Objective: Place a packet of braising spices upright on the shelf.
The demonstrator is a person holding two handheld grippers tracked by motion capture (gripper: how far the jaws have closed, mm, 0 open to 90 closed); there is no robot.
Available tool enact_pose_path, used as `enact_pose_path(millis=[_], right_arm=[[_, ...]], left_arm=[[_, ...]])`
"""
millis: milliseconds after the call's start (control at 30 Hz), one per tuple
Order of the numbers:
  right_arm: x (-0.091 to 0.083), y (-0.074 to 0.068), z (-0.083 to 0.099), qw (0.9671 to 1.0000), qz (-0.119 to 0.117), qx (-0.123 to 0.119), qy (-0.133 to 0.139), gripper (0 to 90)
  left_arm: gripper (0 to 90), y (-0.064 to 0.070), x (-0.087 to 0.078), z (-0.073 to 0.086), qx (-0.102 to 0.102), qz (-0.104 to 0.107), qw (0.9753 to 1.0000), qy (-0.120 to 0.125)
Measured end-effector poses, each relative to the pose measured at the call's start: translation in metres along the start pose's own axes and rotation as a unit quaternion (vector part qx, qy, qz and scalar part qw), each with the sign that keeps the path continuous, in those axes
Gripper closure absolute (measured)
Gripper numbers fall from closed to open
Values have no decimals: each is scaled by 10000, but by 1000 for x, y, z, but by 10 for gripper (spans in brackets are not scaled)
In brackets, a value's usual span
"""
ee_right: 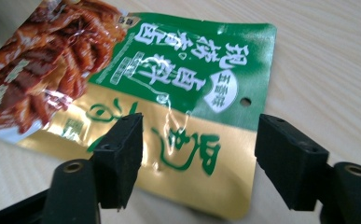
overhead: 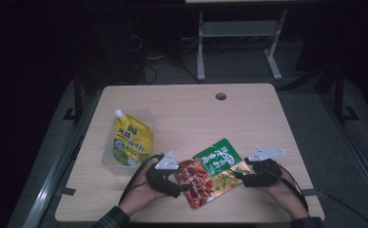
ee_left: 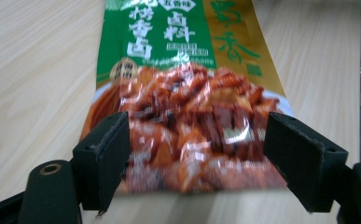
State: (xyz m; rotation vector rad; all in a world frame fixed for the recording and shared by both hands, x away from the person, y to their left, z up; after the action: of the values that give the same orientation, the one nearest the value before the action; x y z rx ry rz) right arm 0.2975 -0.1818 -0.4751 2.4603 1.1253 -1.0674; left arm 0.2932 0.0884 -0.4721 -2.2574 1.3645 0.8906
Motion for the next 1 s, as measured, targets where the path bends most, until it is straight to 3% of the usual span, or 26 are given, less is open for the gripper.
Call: enact_pose_path(millis=[200,400,567,633,733,767,867,1000], right_arm=[[-12,-9,9,9999,58,-28,127,292],[-18,-10,16,9998,41,-18,201,290],[-19,-8,16,9997,7,18,261,291],[-20,-8,16,9997,7,7,264,291],[-20,-8,16,9996,-3,2,281,292],[-20,-8,16,9996,-6,-28,271,295],[-20,-8,15,9996,1,-31,291,295],[-22,-8,14,9994,30,-29,352,297]], left_arm=[[177,-6,22,-14,-34,-39,9999,-103],[153,-25,46,-19,-80,-204,9995,-235],[153,-34,62,-20,-200,-109,9991,-364],[153,-37,67,-19,-130,-68,9988,-463],[156,-37,70,-19,-221,-17,9990,-396],[159,-38,69,-18,-120,-4,9989,-456],[209,-35,69,-19,-85,25,9992,-387],[328,-35,66,-20,65,-62,9982,-585]])
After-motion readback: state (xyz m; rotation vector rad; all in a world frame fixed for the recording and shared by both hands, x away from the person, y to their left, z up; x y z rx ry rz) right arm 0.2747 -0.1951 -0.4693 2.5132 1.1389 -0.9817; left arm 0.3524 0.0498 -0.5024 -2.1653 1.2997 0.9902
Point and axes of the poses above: each handheld gripper's, and its own axes: x roughly forward along the jaws, z roughly out of its underside, y roughly to its right, the point moved 5 cm from there along x, roughly forward along the jaws, and after that the axes turned 5 degrees about -z, right-handed, at the moved point
